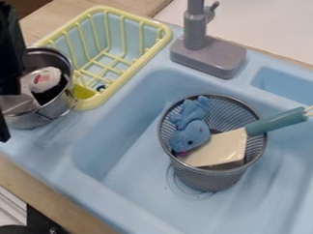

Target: Put the silver pot in the yellow basket

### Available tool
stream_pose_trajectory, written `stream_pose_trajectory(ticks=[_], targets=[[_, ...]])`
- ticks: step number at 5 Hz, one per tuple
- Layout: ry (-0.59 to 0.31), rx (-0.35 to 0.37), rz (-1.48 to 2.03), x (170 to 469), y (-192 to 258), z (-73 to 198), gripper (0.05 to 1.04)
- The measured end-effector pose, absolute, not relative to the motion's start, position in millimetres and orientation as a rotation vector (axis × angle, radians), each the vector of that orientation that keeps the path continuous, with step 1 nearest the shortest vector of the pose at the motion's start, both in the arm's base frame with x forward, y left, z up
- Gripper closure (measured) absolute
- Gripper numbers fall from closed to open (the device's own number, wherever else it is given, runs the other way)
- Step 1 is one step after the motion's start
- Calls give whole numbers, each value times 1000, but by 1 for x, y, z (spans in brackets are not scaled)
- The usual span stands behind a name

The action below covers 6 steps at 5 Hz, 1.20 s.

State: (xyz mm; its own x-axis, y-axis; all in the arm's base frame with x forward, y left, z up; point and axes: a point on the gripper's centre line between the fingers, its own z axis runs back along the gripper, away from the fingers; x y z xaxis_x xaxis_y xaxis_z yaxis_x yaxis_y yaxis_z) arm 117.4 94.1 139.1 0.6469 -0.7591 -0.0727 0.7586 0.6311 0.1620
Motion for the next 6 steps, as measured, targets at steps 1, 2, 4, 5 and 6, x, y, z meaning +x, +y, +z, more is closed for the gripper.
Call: stream_pose_trajectory(ticks=[1,2,4,5,6], targets=[[13,166,-856,120,92,130,368],[10,165,-857,122,92,127,666],[4,173,-853,123,91,126,1008],[-3,172,-837,127,89,127,1019],[-5,168,-815,137,89,130,1020]])
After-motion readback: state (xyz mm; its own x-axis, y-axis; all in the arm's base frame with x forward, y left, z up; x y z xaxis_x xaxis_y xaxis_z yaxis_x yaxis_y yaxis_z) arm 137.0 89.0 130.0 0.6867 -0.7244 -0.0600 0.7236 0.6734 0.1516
